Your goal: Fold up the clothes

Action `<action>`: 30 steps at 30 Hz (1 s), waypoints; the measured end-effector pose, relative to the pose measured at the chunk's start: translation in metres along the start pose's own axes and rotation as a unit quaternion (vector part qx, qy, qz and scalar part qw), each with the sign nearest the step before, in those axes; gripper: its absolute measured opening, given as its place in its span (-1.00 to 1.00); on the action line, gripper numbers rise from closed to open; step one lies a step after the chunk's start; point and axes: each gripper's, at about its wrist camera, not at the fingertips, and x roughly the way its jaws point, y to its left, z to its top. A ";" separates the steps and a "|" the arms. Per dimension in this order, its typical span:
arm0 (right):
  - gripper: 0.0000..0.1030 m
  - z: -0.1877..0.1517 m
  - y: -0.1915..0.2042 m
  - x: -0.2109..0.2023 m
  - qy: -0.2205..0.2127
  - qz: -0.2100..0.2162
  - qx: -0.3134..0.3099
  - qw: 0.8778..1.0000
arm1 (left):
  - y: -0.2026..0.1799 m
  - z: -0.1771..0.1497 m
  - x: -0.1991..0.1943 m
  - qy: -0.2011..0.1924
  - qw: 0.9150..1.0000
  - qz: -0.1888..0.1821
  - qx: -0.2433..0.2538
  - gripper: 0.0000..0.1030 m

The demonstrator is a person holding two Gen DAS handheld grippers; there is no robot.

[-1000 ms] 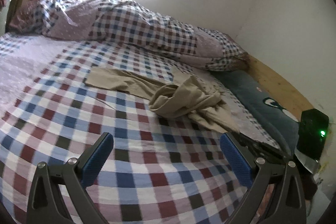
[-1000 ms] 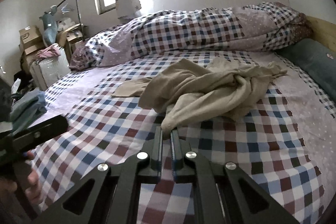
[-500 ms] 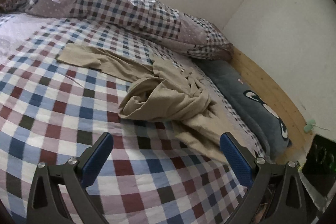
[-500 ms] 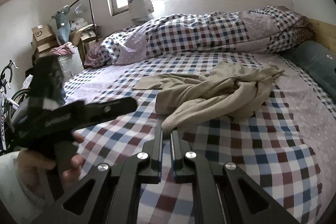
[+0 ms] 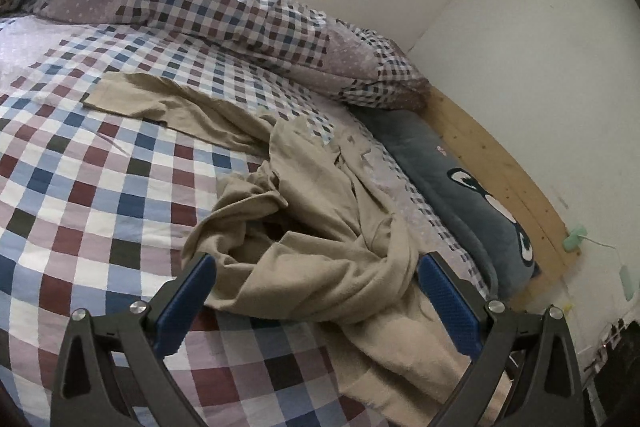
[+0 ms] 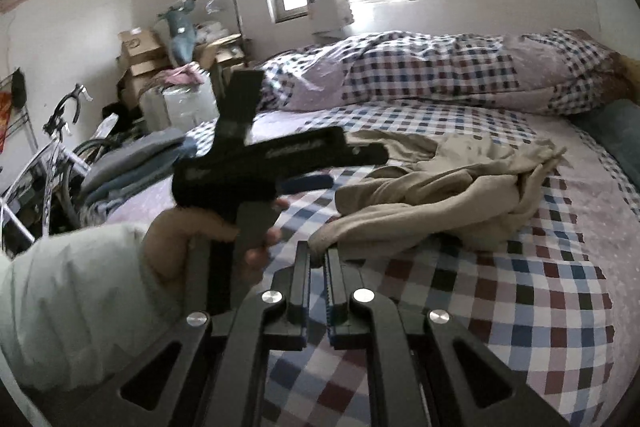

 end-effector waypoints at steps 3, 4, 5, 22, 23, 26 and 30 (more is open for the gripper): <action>-0.89 -0.011 -0.008 0.005 0.026 -0.011 -0.007 1.000 | 0.000 0.000 0.003 -0.001 1.000 0.006 0.002 1.00; -0.86 -0.014 -0.010 0.007 0.037 -0.014 -0.009 0.999 | 0.000 -0.001 0.003 -0.002 1.000 0.007 0.002 1.00; -0.85 -0.016 -0.012 0.008 0.044 -0.020 -0.010 0.999 | 0.000 -0.001 0.003 -0.004 1.000 0.010 0.002 1.00; 0.06 0.012 -0.101 0.000 0.007 -0.103 0.120 0.987 | -0.008 0.002 -0.003 -0.013 1.000 0.001 0.024 1.00; 0.06 0.015 -0.108 0.006 0.009 -0.108 0.121 0.987 | -0.008 0.002 -0.003 -0.013 1.000 0.000 0.026 1.00; 0.06 0.026 -0.125 0.024 0.015 -0.116 0.123 0.985 | -0.007 0.002 -0.003 -0.016 1.000 0.000 0.026 1.00; 0.06 0.039 -0.154 0.054 0.027 -0.121 0.146 0.981 | -0.005 0.003 -0.001 -0.018 1.000 0.000 0.022 1.00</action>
